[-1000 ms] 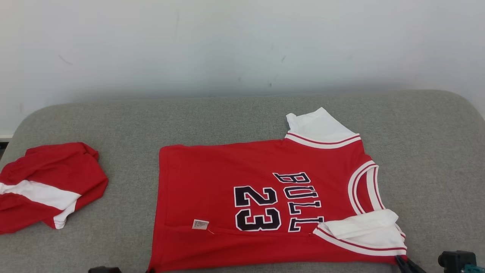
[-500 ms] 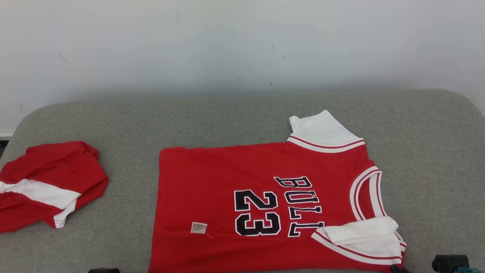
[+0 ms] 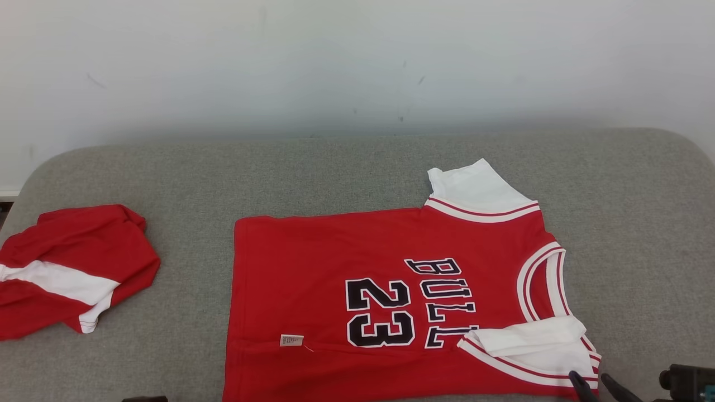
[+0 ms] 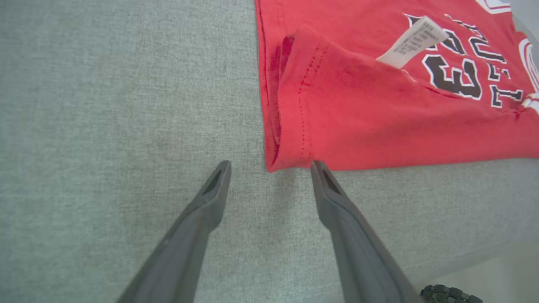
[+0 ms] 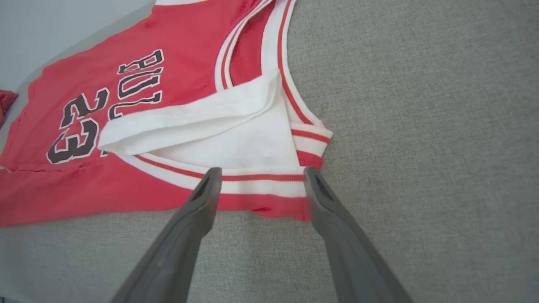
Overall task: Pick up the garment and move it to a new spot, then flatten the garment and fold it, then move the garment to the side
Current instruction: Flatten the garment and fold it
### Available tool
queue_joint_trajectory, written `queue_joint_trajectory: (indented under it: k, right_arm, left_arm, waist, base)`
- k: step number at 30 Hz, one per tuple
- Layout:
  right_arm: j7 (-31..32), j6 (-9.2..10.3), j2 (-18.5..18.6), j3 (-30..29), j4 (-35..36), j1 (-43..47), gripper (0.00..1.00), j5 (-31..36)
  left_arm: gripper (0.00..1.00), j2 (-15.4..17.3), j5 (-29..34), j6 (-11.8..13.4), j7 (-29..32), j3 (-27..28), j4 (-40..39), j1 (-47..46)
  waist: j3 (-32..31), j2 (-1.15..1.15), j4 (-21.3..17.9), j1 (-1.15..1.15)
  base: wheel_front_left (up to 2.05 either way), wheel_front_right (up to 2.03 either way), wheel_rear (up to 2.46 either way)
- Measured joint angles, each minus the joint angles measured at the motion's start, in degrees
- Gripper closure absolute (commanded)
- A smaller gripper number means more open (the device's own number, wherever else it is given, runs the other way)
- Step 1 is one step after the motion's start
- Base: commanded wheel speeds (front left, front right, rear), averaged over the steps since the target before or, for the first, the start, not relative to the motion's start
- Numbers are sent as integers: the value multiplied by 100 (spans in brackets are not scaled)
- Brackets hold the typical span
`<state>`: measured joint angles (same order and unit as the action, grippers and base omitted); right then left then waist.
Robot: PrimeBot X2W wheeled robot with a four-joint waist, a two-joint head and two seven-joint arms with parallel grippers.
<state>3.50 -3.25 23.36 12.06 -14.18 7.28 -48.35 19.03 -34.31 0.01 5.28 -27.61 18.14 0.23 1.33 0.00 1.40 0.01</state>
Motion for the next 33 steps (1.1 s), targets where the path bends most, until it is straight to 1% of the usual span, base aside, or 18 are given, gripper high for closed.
queue_joint_trajectory:
  k: [4, 8, 10, 11, 12, 13, 14, 15, 18, 19, 22, 24, 27, 29, 33]
  right_arm:
    - [-49, -77, 67, -172, 409, 80, 0, -194]
    - [-221, -65, 185, -352, 751, 76, 0, -176]
    - [-316, 42, 196, -412, 860, 53, 0, -38]
    - [-370, 109, 203, -433, 887, 37, 0, 54]
    - [-370, 109, 203, -433, 887, 37, 0, 54]
    - [-426, 172, 222, -450, 910, 31, 0, 141]
    - [-493, 231, 236, -470, 939, 27, 0, 245]
    - [-563, 270, 240, -488, 981, 8, 0, 321]
    - [-780, 376, 234, -491, 1148, -179, 0, 533]
    - [-878, 415, 227, -500, 1222, -237, 0, 636]
    - [-1056, 495, 159, -432, 1296, -460, 0, 818]
    - [-1106, 510, 112, -286, 1277, -638, 0, 1023]
    - [-1217, 534, -33, -160, 1262, -772, 0, 1094]
    - [-1270, 537, -40, -132, 1241, -786, 0, 1158]
    - [-1402, 623, -36, -187, 1170, -787, 0, 1235]
  left_arm:
    - [0, 96, -4, 20, -44, 108, -475, 75]
    - [0, 170, 32, 109, -263, 241, -949, 53]
    - [0, 197, 172, 280, -463, 346, -1140, 32]
    - [0, 246, 265, 310, -538, 371, -1211, 28]
    - [0, 246, 265, 310, -538, 371, -1211, 28]
    - [0, 245, 308, 374, -632, 452, -1271, 28]
    - [0, 235, 386, 491, -751, 528, -1343, 23]
    - [0, 266, 549, 543, -834, 537, -1386, -4]
    - [0, 258, 839, 655, -1143, 723, -1563, -96]
    - [0, 255, 917, 657, -1220, 769, -1602, -95]
    - [0, 186, 1069, 710, -1408, 924, -1674, -85]
    - [0, 86, 1214, 710, -1499, 990, -1668, -88]
    - [0, -133, 1282, 711, -1649, 1079, -1657, -94]
    - [0, -240, 1326, 711, -1671, 1171, -1616, -108]
    - [0, -500, 1516, 711, -1727, 1478, -1469, -108]
  waist:
    - [5, 0, -7, 0]
    - [16, 0, -4, 0]
    - [28, 0, 5, 0]
    - [34, 0, 8, 0]
    - [34, 0, 8, 0]
    - [40, 0, 12, 0]
    - [47, 0, 15, 0]
    - [53, 0, 19, 0]
    - [74, 0, 30, 0]
    - [81, 0, 33, 0]
    - [126, 0, 36, -1]
    - [164, 0, 32, -1]
    - [205, 0, 39, -1]
    - [226, 0, 49, -1]
    - [265, 0, 70, -1]
  base:
    - [0, 0, 0]
    - [0, 0, 0]
    - [0, 0, 0]
    - [0, 0, 0]
    - [0, 0, 0]
    - [0, 0, 0]
    - [0, 0, 0]
    - [0, 0, 0]
    - [0, 0, 0]
    - [0, 0, 0]
    - [0, 0, 0]
    - [0, 0, 0]
    - [0, 0, 0]
    - [0, 0, 0]
    - [0, 0, 0]
